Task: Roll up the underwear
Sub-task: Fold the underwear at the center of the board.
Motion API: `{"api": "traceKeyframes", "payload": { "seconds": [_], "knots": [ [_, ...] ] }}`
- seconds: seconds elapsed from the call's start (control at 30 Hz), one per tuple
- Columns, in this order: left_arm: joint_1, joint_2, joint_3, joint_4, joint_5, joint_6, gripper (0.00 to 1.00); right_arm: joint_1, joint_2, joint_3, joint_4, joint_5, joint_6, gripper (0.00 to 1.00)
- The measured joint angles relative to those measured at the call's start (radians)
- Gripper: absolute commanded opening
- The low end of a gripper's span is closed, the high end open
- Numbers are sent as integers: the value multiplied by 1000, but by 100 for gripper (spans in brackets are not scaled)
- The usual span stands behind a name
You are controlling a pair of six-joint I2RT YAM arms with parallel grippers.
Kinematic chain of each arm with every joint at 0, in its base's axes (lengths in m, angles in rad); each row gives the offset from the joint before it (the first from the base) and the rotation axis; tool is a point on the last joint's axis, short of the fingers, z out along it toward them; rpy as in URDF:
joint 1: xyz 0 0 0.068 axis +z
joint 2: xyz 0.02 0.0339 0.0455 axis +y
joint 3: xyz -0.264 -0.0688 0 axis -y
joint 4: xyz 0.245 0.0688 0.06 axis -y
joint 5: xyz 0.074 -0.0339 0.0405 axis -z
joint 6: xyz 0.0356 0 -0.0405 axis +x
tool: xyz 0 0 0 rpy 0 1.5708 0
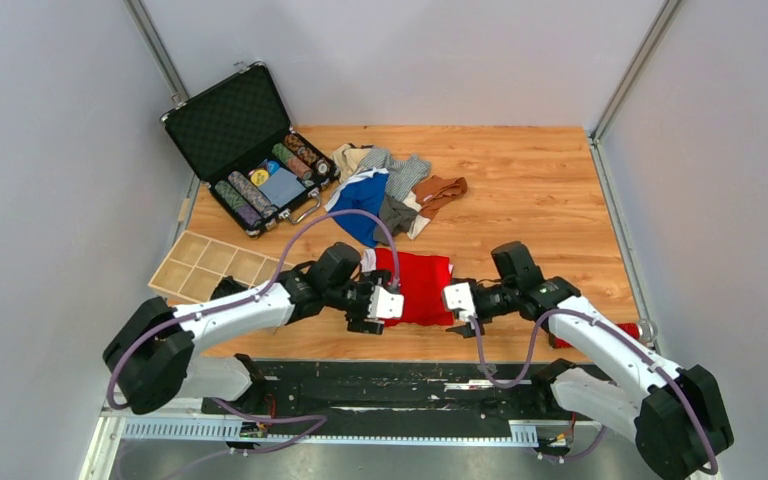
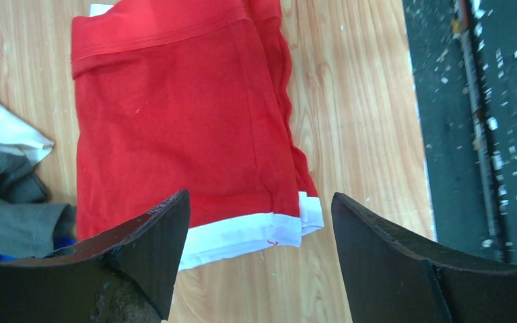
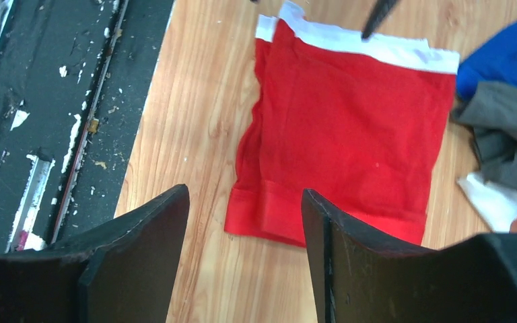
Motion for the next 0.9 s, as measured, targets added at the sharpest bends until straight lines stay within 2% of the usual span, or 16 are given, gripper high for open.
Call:
{"api": "traceKeyframes", "payload": {
  "seconds": [0.17,0.43,0.9],
  "knots": [
    [-47,81,-30,60,-30,137,84,76,36,-30,56,14,-79,62],
    [-73,151,-52,80,-45,242,81,88,117,-82,128,84,-129,59],
    [-79,182,-44,56,2,402,66,88,233,-114,231,168,-174,43]
  ]
}}
